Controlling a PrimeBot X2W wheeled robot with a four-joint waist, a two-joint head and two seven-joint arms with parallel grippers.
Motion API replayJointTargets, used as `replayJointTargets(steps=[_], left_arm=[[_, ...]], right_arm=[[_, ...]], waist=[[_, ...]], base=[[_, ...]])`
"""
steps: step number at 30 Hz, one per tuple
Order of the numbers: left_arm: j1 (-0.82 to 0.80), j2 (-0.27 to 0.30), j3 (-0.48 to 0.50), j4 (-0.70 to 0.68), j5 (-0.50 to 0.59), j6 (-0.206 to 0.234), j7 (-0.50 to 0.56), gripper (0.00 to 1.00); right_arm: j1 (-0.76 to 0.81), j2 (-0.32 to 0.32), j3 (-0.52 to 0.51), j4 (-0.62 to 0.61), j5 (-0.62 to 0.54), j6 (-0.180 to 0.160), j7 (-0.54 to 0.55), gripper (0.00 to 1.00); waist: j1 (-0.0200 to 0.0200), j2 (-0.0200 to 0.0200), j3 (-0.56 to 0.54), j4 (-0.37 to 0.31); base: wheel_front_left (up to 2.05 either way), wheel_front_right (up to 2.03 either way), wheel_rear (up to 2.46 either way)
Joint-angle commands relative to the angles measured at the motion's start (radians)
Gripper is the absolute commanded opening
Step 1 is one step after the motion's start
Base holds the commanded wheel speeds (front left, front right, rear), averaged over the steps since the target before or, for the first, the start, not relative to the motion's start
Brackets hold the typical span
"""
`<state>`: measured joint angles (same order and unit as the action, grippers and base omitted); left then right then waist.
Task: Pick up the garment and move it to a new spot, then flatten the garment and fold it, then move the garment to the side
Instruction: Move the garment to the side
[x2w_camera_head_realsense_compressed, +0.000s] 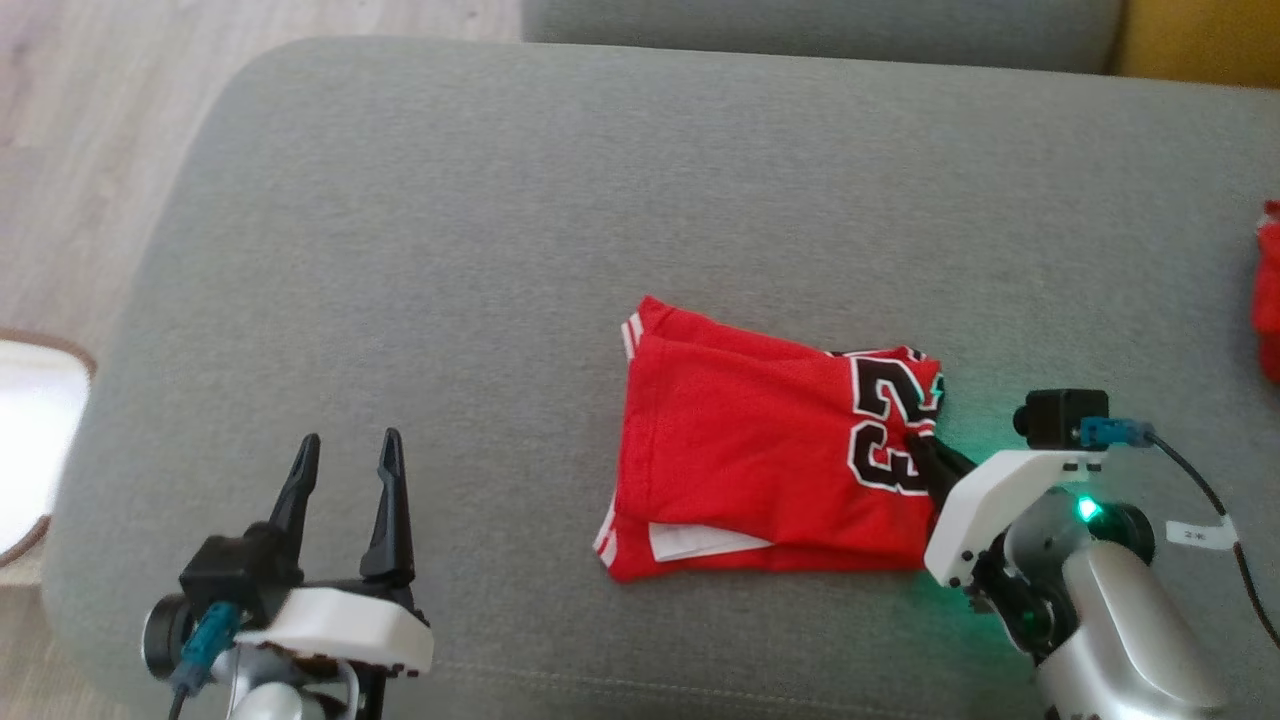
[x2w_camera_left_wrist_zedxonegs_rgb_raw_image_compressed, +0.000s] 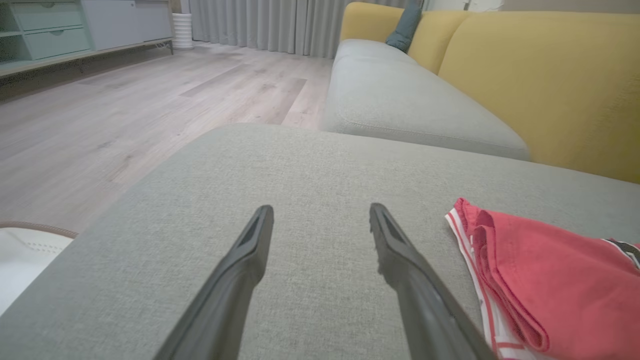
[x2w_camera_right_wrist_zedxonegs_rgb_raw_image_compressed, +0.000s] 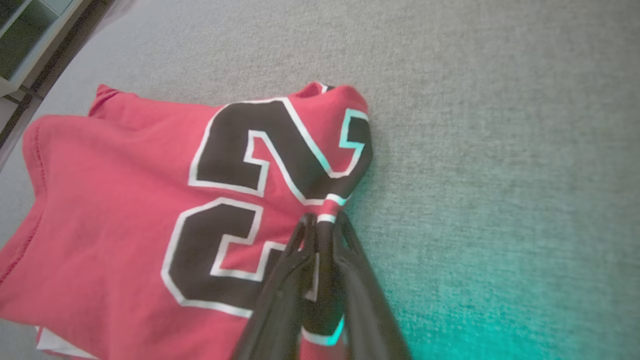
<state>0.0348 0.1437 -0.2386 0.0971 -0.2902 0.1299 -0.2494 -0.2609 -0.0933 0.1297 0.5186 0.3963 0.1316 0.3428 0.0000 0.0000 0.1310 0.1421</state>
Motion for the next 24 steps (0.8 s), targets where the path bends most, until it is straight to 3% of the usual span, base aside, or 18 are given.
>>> replayJointTargets(steps=[1,14,19,24], left_arm=[[-0.041,0.001,0.043,-0.037,0.011,-0.005,-0.012,1.00],[-0.078,0.002,0.035,-0.065,0.048,-0.025,-0.012,1.00],[-0.107,0.013,0.029,-0.074,0.060,-0.029,-0.012,1.00],[-0.134,0.027,0.019,-0.085,0.072,-0.033,0.002,1.00]], right_arm=[[-0.041,-0.008,0.026,-0.027,0.004,-0.001,-0.021,0.00],[-0.122,-0.097,-0.005,-0.151,-0.019,-0.001,-0.072,0.00],[-0.139,-0.100,-0.037,-0.205,-0.022,-0.001,-0.076,0.00],[-0.136,-0.090,-0.078,-0.227,-0.025,-0.001,-0.091,0.00]], waist=[[0.0000,0.0000,0.006,-0.020],[0.0000,0.0000,0.078,-0.288],[0.0000,0.0000,0.119,-0.419],[0.0000,0.0000,0.148,-0.503]], base=[[0.00,0.00,0.00],[0.00,0.00,0.00],[0.00,0.00,0.00],[0.00,0.00,0.00]])
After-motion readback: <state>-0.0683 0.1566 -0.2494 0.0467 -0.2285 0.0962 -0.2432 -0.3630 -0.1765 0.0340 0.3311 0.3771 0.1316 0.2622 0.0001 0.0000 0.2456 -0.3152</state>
